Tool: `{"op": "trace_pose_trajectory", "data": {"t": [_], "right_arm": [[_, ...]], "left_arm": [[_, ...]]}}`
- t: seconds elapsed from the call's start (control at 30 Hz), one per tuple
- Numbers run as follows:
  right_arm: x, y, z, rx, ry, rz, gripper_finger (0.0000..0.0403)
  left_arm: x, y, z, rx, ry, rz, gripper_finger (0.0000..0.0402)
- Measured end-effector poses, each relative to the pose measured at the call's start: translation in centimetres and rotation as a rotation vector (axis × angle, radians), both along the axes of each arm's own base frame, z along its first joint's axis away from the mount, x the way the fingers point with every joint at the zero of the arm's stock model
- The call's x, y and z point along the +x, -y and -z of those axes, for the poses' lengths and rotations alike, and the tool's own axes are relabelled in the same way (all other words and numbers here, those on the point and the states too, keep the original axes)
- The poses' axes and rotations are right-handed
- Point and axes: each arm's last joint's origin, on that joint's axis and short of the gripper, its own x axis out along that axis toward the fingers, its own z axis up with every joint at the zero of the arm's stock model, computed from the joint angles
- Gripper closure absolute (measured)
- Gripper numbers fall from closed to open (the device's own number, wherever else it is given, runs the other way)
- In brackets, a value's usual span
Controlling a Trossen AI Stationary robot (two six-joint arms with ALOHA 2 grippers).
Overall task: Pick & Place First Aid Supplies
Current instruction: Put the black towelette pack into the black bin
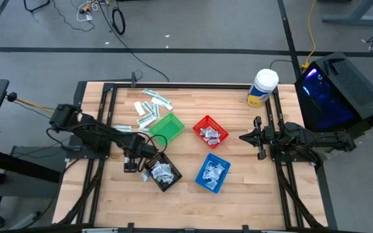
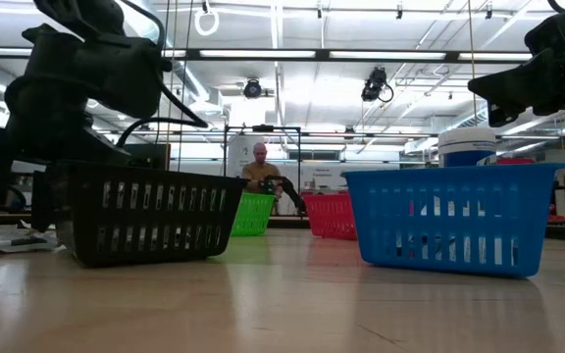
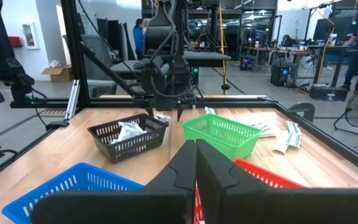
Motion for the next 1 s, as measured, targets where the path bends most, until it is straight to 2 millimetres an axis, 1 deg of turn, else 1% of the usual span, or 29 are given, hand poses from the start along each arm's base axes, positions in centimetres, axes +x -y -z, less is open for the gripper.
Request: {"op": "trace_pose_trajectory", "data": {"t": [0.17, 0.27, 0.37, 0.7, 0.83, 1.0], "right_arm": [[0.0, 0.0, 0.0, 0.0, -0.001, 0.0, 0.039], [0.0, 0.0, 0.0, 0.0, 0.0, 0.0, 0.039], [0.0, 0.0, 0.0, 0.0, 0.0, 0.0, 0.039], [0.0, 0.0, -0.01, 0.0, 0.0, 0.0, 0.039], [0.0, 0.0, -0.01, 0.0, 0.001, 0.0, 0.039], [0.0, 0.0, 0.0, 0.0, 0.0, 0.0, 0.039]], "left_arm": [[0.01, 0.0, 0.22, 0.0, -0.013, 0.013, 0.0023], [-0.01, 0.01, 0.24, 0.0, -0.014, 0.014, 0.0037], [0.0, 0.05, 0.26, -0.009, -0.015, 0.012, 0.0061], [-0.1, 0.06, 0.32, -0.02, -0.024, 0.012, 0.0158], [-0.11, 0.06, 0.32, -0.021, -0.025, 0.012, 0.0182], [-0.12, 0.06, 0.34, -0.021, -0.025, 0.012, 0.0202]]}}
